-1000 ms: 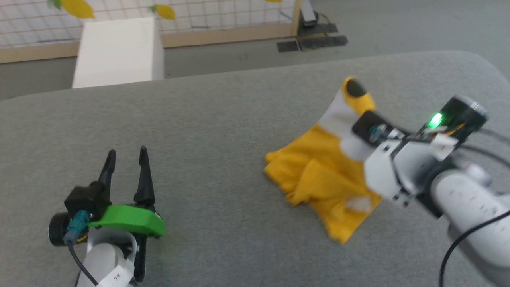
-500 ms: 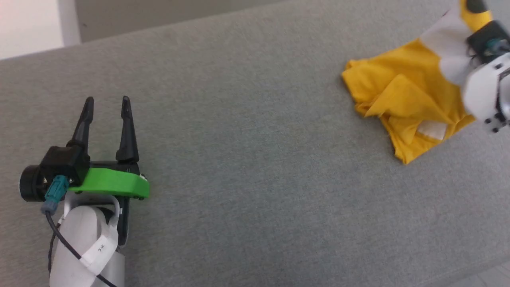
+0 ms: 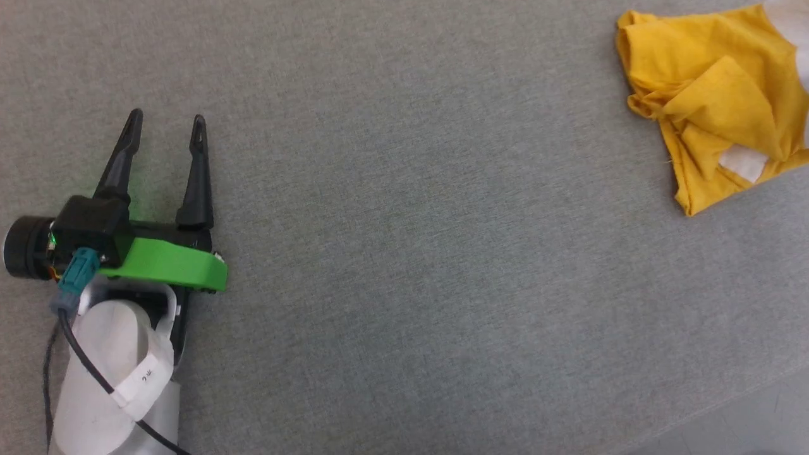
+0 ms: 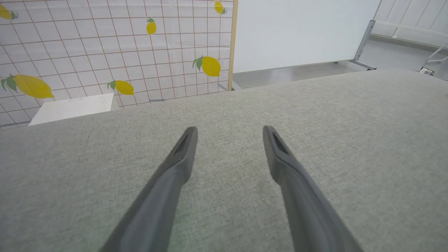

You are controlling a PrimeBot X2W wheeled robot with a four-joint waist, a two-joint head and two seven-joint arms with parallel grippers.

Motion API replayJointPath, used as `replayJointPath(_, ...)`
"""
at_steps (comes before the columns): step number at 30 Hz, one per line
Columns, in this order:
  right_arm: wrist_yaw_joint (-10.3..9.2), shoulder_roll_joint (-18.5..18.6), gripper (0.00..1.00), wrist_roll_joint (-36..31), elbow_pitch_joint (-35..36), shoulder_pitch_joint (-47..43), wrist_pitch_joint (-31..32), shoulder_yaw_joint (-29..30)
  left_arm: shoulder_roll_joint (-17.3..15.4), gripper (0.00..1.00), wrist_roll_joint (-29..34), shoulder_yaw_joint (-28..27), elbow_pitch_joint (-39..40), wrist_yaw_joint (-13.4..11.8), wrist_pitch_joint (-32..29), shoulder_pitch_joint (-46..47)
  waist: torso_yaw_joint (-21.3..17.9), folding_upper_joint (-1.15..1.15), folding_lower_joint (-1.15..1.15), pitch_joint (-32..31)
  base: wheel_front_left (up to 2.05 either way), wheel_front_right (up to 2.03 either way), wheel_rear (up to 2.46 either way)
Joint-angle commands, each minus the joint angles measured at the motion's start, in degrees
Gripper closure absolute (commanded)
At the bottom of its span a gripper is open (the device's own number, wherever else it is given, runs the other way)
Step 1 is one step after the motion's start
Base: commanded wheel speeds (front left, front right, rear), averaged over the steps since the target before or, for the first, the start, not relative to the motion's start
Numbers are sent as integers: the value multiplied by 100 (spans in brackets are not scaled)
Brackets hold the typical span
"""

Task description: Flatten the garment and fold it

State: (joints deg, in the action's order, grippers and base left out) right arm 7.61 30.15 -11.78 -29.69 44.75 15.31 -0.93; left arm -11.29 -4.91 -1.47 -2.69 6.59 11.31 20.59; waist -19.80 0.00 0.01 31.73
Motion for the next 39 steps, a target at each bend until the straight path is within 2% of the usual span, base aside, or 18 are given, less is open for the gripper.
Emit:
replayJointPath(1,-12,-77,100,-135,-65,136,-74,144,-69,0,40,-3,33,33,-26,51,140,0,-1,227,0,0,0)
replayJointPath(7,-12,-298,100,-492,-334,251,-397,651,-79,0,17,29,156,-3,-71,10,285,0,-1,256,0,0,0)
replayJointPath(9,-12,-343,75,-606,-407,259,-504,763,-57,0,2,43,136,-24,-54,-20,322,0,-1,192,0,0,0)
replayJointPath(10,-12,-354,0,-637,-443,266,-565,818,-41,0,-6,50,121,-36,-39,-33,339,0,-1,150,0,0,0)
replayJointPath(18,-12,-409,0,-691,-461,100,-1110,1147,251,0,-176,148,-345,-106,218,-245,601,0,-1,-744,0,0,0)
replayJointPath(25,-12,-462,0,-185,-284,-438,-1333,923,510,0,-374,140,-787,-200,340,-639,973,0,-1,-1783,0,0,0)
replayJointPath(31,-12,-689,0,622,374,-1166,-1524,795,645,0,-517,220,-1003,-220,360,-936,1396,0,-1,-2434,0,0,0)
replayJointPath(39,-12,-1391,0,1295,1825,-2466,-1671,892,743,0,-660,394,-1252,-226,367,-1179,1895,0,-1,-2882,0,0,0)
